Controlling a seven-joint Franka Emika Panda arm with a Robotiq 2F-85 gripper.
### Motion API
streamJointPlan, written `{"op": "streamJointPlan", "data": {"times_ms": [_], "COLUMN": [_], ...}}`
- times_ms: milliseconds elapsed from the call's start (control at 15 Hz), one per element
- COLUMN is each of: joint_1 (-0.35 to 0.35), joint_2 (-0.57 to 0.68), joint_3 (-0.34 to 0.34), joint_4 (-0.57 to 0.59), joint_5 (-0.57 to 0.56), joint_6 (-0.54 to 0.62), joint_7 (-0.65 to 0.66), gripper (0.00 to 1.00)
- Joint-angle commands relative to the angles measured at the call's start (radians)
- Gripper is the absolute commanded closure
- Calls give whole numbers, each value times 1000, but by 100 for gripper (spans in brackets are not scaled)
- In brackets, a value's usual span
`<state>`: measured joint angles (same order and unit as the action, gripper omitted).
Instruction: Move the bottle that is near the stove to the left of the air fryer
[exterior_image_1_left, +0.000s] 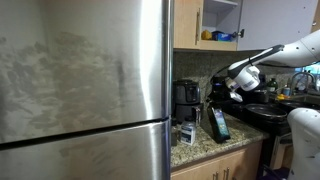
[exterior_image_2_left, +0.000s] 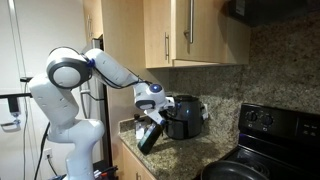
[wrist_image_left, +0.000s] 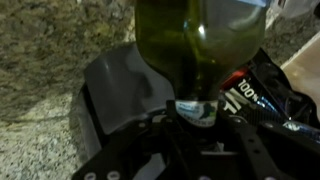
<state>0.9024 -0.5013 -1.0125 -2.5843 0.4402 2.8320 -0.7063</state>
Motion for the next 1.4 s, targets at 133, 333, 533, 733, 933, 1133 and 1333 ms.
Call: {"op": "streamJointPlan", "data": {"times_ms": [133,333,533,733,933,1133,1333], "joint_1": [224,390,523,622,694,713,738], "joint_2": [-140,-242,-302,-335,-348,-363,-370], "joint_3": [-158,-252,-335,-419,-483,-486,-482], "joint_4": [160,197,210,218,219,183,135], "joint_5": [45,-43,-202,-350,-456,-534,-589], "joint_6": [101,239,310,338,362,346,348], "joint_7": [-29,-23,18,62,97,117,119], "gripper": [89,89,89,89,89,89,89]}}
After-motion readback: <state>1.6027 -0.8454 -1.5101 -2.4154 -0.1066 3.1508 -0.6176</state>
